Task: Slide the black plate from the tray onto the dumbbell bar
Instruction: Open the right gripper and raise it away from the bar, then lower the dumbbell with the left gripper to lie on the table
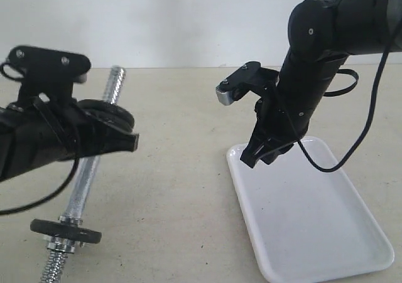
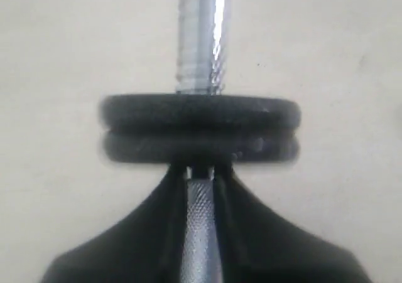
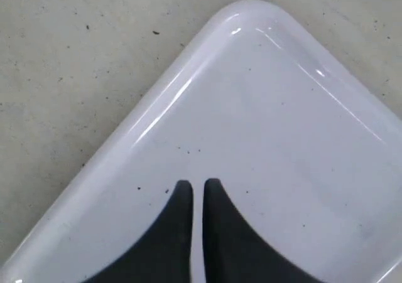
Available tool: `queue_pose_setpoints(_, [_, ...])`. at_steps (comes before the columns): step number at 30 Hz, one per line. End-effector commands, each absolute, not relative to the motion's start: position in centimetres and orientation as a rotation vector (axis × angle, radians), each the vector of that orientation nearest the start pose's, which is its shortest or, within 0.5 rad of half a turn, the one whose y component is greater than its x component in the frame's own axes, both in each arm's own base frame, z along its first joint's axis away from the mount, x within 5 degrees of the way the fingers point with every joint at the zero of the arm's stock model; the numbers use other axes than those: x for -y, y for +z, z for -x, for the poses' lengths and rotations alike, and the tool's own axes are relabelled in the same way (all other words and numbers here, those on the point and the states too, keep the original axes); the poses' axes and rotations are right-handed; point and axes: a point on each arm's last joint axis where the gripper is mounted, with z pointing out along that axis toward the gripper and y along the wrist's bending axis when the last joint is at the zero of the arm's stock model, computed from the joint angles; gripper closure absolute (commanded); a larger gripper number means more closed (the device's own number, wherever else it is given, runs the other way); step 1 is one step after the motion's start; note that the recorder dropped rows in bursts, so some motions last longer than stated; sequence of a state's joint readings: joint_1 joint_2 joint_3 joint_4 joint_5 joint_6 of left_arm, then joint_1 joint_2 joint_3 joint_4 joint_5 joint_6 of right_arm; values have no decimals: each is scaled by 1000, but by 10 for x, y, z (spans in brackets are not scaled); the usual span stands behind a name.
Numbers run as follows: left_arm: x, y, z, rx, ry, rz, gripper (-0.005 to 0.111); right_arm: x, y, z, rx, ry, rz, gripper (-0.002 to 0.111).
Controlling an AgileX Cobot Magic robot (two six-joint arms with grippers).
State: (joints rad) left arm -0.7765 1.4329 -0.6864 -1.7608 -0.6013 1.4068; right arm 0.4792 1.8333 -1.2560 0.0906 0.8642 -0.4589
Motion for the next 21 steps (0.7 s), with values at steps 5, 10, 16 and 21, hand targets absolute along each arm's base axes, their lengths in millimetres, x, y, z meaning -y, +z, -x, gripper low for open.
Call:
queue_pose_setpoints(5, [143,234,-239,-2136,3,-109,102,-170,201,-314,-2693,109,1233,108])
queue_pose_setpoints(10, [146,224,-242,-2163,21,-128,102,-170,202,-315,-2688,111,1229,108])
queue_pose_setpoints(16, [143,222,-241,-2179,101,-213,102,-168,201,-316,-2665,69,1269,108])
queue_pose_setpoints(21, [131,214,-237,-2184,295,-309,102,-168,201,-316,-2686,73,1230,108])
